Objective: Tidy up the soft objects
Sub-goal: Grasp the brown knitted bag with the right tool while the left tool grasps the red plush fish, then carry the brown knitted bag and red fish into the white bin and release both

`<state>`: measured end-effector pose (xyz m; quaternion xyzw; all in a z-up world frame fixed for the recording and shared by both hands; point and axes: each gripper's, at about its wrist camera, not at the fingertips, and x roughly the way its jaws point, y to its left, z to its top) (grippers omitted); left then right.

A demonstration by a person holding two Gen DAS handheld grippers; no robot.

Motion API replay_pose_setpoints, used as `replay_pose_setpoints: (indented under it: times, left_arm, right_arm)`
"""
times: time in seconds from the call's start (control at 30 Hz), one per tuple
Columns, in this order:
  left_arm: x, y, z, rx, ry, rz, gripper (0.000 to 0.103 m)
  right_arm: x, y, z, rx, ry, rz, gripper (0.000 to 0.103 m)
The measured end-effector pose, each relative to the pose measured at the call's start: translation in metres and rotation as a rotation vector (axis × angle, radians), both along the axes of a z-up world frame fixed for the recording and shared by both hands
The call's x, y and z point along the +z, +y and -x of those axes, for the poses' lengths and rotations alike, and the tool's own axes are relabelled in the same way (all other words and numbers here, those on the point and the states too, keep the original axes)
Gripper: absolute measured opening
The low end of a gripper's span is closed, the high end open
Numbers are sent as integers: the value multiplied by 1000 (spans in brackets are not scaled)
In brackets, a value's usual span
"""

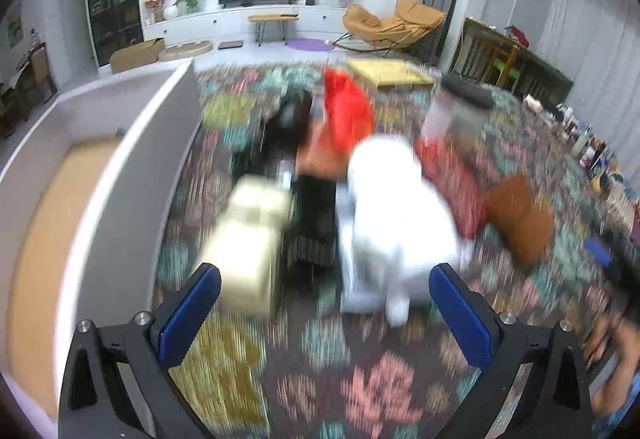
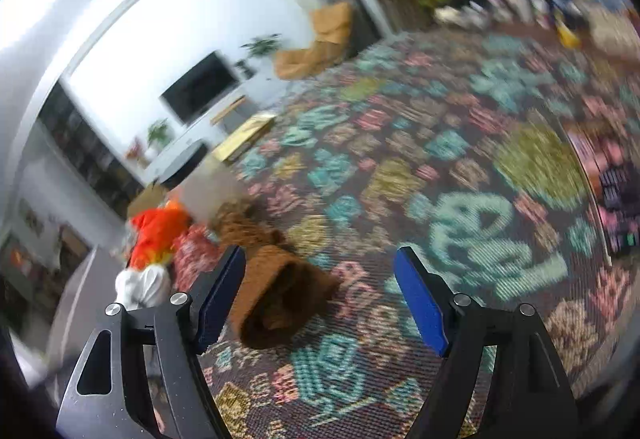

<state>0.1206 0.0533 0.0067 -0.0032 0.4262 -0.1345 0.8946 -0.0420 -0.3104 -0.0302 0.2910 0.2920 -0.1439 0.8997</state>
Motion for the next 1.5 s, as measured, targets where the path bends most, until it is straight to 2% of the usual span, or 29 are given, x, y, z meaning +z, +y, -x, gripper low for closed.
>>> replay_pose_setpoints:
  times: [0.1, 0.13, 0.2, 0.23, 0.33, 0.37, 0.47, 0.5, 0.53, 0.57, 0.63, 0.67, 0.73, 0.83, 0.9, 0.93, 1.07, 1.13, 1.27, 1.33, 1.37, 1.4, 1.47, 1.5]
  left_arm:
    - [16, -19, -52, -40, 15, -28, 103]
    - [18, -33, -81, -61, 17, -75, 103]
    - [17, -51, -118, -70, 30, -126, 103]
    - [13, -63, -142, -70, 47, -154, 103]
    - [-2, -89, -193, -53, 89, -187, 103]
    - [-9, -97, -205, -50, 100, -195, 103]
    - [-42, -128, -239, -71, 173, -272, 103]
    - [-51, -134, -247, -74, 198, -311, 94]
    - [-57, -138, -252, -81, 205, -339, 80]
    - [-58, -139, -254, -94, 205, -337, 46]
    - [-52, -129, -257, -93, 217, -246, 35]
    - [-48, -125, -256, -88, 207, -213, 31]
    - [-28, -105, -247, -71, 183, -107, 30]
    - [9, -77, -219, -88, 137, 33, 30]
    - [36, -54, -195, -107, 96, 91, 30]
    - [54, -33, -173, -118, 71, 136, 30]
    - [94, 46, -105, -76, 14, 194, 30]
    - [104, 98, -68, -14, -7, 171, 31]
    - [105, 183, -5, 140, -35, 8, 31]
    - [99, 228, 22, 249, -32, -52, 34]
    - [96, 240, 29, 293, -31, -75, 48]
    - [91, 259, 39, 365, -25, -110, 72]
    - [84, 279, 51, 443, -34, -136, 87]
    - [81, 286, 58, 467, -47, -137, 87]
  right_arm:
    - [8, 17, -30, 160, 74, 85, 82]
    - [9, 20, -42, 212, 106, 100, 82]
    - [5, 28, -76, 323, 247, 146, 84]
    - [0, 32, -91, 367, 327, 171, 84]
    - [-24, 43, -124, 466, 494, 256, 85]
    - [-31, 45, -129, 498, 507, 252, 89]
    - [-48, 46, -140, 554, 542, 244, 86]
    - [-50, 45, -141, 550, 542, 256, 75]
    - [-49, 38, -139, 546, 509, 197, 72]
    - [-47, 31, -136, 530, 487, 148, 68]
    - [-39, 13, -128, 496, 429, 43, 64]
    - [-35, 6, -123, 485, 381, -27, 64]
    - [-25, -6, -115, 467, 311, -109, 64]
    - [4, -10, -103, 457, 261, -85, 64]
    - [22, 1, -97, 477, 242, -74, 64]
    - [32, 10, -95, 496, 232, -68, 64]
    - [74, 79, -96, 640, 181, -25, 65]
    - [99, 131, -102, 755, 148, -24, 65]
    - [131, 238, -116, 973, 104, -73, 66]
    - [141, 300, -130, 1072, 88, -126, 69]
    - [142, 318, -135, 1092, 85, -139, 79]
    - [142, 344, -143, 1114, 89, -162, 85]
    - [131, 377, -156, 1132, 137, -230, 87]
    - [128, 379, -159, 1120, 142, -249, 87]
